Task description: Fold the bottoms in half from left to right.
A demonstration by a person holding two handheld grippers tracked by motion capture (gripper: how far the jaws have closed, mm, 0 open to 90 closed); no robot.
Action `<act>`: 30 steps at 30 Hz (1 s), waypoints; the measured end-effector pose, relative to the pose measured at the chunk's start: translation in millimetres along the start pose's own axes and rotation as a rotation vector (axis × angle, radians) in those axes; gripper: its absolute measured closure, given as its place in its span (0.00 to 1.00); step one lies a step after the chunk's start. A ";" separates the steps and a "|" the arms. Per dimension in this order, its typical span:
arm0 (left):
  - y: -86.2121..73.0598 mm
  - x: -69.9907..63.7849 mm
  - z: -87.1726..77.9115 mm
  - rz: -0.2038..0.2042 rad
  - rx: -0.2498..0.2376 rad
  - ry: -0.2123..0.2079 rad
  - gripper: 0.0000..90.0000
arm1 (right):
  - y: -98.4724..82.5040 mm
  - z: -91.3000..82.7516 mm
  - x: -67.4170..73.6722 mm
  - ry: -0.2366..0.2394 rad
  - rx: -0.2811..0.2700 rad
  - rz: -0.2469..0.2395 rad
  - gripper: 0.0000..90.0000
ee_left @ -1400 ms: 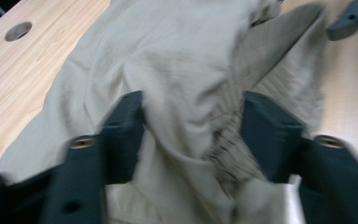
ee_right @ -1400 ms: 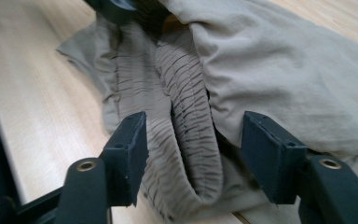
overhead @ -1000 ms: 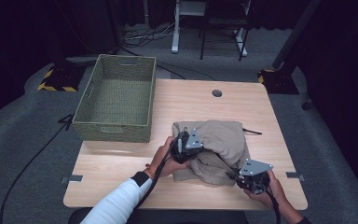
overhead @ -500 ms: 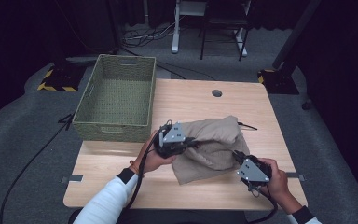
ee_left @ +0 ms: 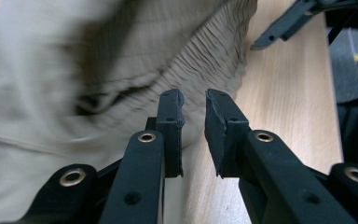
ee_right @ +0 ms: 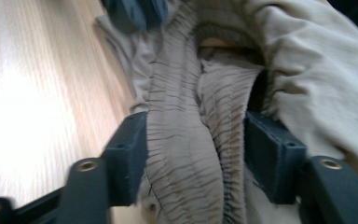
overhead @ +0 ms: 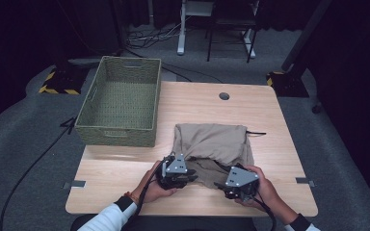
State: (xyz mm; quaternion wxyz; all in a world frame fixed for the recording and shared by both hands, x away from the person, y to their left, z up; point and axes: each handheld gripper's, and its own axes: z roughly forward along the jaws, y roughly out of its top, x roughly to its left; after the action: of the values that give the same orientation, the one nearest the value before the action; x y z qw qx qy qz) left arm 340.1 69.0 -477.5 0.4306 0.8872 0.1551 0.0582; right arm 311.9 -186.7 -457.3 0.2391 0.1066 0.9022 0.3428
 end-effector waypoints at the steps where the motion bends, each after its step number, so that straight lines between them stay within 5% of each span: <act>1: -0.5 -1.1 0.0 0.009 0.001 -0.006 0.83 | 2.6 2.9 2.8 0.010 0.008 -0.017 0.48; 3: 1.2 -4.9 -4.7 0.035 -0.011 -0.003 0.72 | 1.7 5.9 11.0 0.001 0.016 -0.083 0.61; 4: 3.0 -6.1 -8.9 0.035 -0.013 0.030 0.61 | -0.9 5.7 14.2 -0.011 0.007 -0.112 0.69; 6: 4.9 -4.9 -20.1 -0.001 -0.053 0.069 0.43 | -5.0 2.2 18.2 -0.020 -0.010 -0.142 0.79; 10: 1.9 1.1 -46.1 -0.041 -0.156 0.173 0.33 | -7.5 -2.3 23.0 -0.021 -0.011 -0.183 0.82; 14: 3.3 15.3 -40.8 -0.098 -0.116 0.141 0.31 | -9.7 -4.5 23.6 0.004 -0.017 -0.160 0.76; 17: 1.5 16.9 -24.0 -0.075 -0.034 0.145 0.36 | -10.3 -16.1 17.4 0.061 -0.053 -0.066 0.65; 18: -0.2 17.4 -20.8 -0.084 -0.031 0.128 0.49 | -10.7 -23.5 16.0 0.061 -0.084 -0.043 0.65; 22: 0.1 18.9 -18.1 -0.051 -0.021 0.114 0.61 | -8.7 -44.1 4.5 -0.055 -0.114 0.025 0.63; 24: 2.9 21.3 -18.9 -0.051 -0.027 0.107 0.73 | -8.9 -39.9 -0.7 -0.087 -0.100 0.042 0.60; 30: 11.1 25.8 -16.7 -0.010 -0.011 0.042 0.91 | -8.3 -10.9 -10.1 -0.064 -0.003 0.088 0.53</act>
State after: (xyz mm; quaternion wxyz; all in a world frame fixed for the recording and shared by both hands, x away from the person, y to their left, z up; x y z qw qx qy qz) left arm 363.0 83.4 -459.2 0.4323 0.8827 0.1682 0.0755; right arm 314.9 -202.7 -452.2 0.2524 0.1569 0.8880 0.3510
